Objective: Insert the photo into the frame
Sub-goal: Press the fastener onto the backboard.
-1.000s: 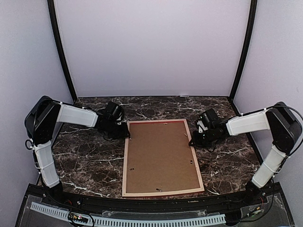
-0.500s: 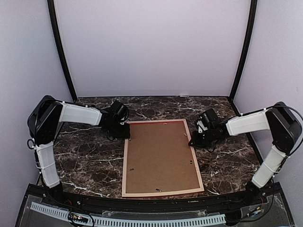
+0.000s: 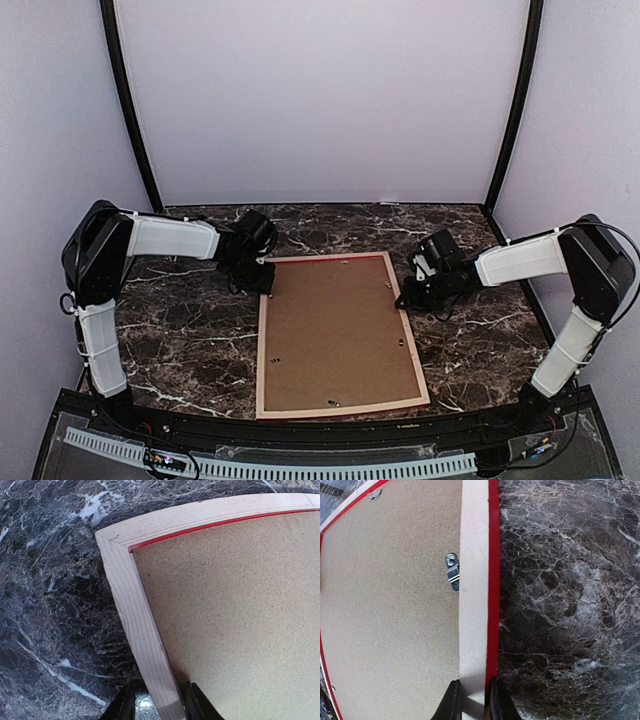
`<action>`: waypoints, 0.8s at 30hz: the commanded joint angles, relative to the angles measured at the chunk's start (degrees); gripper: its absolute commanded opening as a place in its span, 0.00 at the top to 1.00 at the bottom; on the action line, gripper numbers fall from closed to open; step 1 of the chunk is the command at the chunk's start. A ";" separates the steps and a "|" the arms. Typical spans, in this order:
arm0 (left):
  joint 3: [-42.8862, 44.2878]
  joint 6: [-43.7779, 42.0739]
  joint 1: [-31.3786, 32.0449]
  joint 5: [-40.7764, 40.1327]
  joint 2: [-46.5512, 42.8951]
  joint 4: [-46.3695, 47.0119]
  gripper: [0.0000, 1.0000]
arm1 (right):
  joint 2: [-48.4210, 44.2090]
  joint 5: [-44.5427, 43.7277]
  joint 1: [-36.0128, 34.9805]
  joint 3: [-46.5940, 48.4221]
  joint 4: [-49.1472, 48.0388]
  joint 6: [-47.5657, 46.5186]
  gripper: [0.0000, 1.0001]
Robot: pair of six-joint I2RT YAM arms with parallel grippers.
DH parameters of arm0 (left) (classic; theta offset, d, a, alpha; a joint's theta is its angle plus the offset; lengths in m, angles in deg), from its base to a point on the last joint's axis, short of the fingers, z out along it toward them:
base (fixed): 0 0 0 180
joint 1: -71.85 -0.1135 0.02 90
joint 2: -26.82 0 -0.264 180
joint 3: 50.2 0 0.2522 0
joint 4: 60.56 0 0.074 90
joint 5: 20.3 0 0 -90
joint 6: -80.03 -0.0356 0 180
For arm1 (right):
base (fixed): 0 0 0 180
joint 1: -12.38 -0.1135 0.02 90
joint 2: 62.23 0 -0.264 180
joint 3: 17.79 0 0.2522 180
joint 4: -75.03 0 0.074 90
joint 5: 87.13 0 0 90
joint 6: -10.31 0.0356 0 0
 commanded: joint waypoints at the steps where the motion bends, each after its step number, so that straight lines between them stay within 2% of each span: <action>1: 1.99 -0.81 -0.35 2.26 0.89 -6.23 0.62 | 2.41 3.67 -0.62 -0.83 2.21 1.81 0.97; 5: 2.88 1.08 -0.44 3.92 0.25 -4.96 0.51 | 2.02 3.52 -0.59 -1.00 2.19 1.87 0.97; 11: 1.72 3.43 -0.52 5.52 -0.29 -2.86 0.43 | 1.65 3.26 -0.60 -1.51 1.94 2.12 0.97; 18: -0.25 5.27 -0.53 6.89 -0.34 -0.61 0.41 | 1.47 3.31 -0.56 -1.80 1.76 2.13 0.97; 24: -1.07 5.27 -0.53 6.89 -0.40 -0.98 0.45 | 1.40 3.34 -0.67 -1.88 1.85 2.13 0.97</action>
